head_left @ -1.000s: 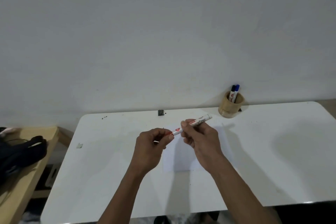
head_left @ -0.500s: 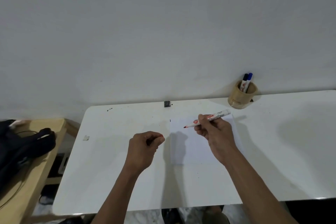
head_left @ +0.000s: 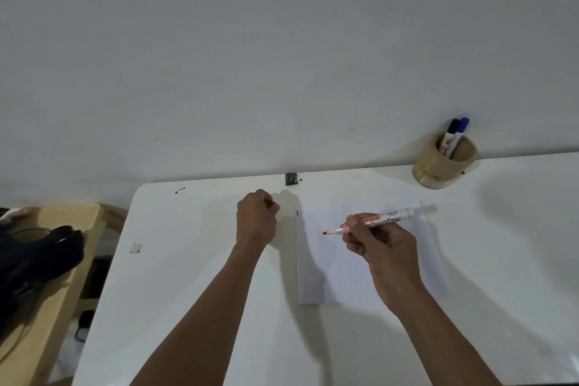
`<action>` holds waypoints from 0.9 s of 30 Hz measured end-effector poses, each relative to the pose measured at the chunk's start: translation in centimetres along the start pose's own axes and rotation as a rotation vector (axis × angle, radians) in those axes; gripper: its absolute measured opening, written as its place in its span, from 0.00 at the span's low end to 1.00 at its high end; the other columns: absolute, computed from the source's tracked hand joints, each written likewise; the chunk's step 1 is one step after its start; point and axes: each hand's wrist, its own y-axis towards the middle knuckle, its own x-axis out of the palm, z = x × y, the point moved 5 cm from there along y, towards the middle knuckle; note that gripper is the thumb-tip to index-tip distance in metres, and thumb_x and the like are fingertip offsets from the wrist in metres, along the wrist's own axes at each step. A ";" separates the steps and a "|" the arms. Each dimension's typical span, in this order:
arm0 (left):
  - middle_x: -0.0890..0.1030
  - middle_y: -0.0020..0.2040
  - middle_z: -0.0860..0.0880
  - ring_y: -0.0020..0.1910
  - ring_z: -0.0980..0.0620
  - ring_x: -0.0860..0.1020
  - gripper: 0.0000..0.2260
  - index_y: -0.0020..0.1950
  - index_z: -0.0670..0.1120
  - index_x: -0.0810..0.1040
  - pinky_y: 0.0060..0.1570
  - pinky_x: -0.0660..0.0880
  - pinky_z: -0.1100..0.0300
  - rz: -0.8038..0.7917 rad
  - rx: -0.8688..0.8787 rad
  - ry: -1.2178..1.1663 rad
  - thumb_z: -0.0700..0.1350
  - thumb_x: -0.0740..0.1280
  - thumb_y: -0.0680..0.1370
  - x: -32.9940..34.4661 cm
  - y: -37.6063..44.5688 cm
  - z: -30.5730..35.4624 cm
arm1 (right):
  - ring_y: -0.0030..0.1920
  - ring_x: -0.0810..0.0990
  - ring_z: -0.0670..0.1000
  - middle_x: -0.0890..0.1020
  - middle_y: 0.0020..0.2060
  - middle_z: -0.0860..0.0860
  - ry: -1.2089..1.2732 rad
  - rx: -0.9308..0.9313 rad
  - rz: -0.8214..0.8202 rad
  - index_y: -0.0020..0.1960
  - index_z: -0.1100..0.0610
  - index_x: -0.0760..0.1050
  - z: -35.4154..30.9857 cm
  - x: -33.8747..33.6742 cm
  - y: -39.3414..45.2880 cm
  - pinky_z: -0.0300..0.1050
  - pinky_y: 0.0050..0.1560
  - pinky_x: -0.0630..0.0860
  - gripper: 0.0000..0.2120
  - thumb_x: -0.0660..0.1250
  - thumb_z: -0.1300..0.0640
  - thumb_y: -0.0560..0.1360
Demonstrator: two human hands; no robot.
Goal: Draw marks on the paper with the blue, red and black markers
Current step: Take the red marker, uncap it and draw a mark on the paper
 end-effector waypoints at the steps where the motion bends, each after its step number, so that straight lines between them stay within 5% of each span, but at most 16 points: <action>1: 0.83 0.45 0.43 0.45 0.43 0.81 0.04 0.51 0.39 0.81 0.47 0.77 0.54 -0.006 0.003 0.012 0.38 0.70 0.76 0.3 0.4 0.0 | 0.37 0.84 0.51 0.87 0.38 0.56 0.001 0.005 0.003 0.49 0.67 0.82 0.2 -0.1 0.2 0.42 0.41 0.83 0.07 0.74 0.63 0.75; 12: 0.83 0.47 0.41 0.48 0.40 0.80 0.06 0.50 0.40 0.81 0.49 0.77 0.50 -0.067 0.028 0.108 0.41 0.71 0.76 1.7 2.2 0.0 | 0.37 0.85 0.51 0.87 0.38 0.56 0.002 0.027 0.006 0.50 0.67 0.82 0.7 -0.8 1.6 0.42 0.41 0.82 0.07 0.74 0.63 0.75; 17: 0.79 0.58 0.43 0.57 0.44 0.78 0.23 0.71 0.44 0.69 0.58 0.75 0.51 -0.009 -0.006 0.027 0.48 0.69 0.77 0.9 -0.1 0.0 | 0.35 0.84 0.53 0.86 0.35 0.54 0.025 0.019 0.021 0.47 0.64 0.81 0.4 -0.8 2.0 0.43 0.40 0.82 0.07 0.78 0.66 0.71; 22: 0.78 0.63 0.46 0.63 0.44 0.75 0.19 0.68 0.48 0.72 0.62 0.72 0.49 0.071 0.256 0.138 0.52 0.64 0.79 1.6 -5.4 -1.2 | 0.39 0.85 0.56 0.84 0.39 0.65 -0.045 -0.041 -0.020 0.43 0.65 0.79 0.2 0.1 3.3 0.47 0.41 0.83 0.10 0.79 0.67 0.69; 27: 0.73 0.73 0.49 0.74 0.47 0.68 0.21 0.72 0.53 0.71 0.73 0.62 0.43 -0.032 0.475 0.349 0.58 0.56 0.81 4.0 -7.0 -2.9 | 0.41 0.85 0.55 0.86 0.40 0.56 -0.194 -0.092 -0.140 0.45 0.61 0.83 1.7 1.9 5.5 0.52 0.46 0.84 0.04 0.77 0.66 0.72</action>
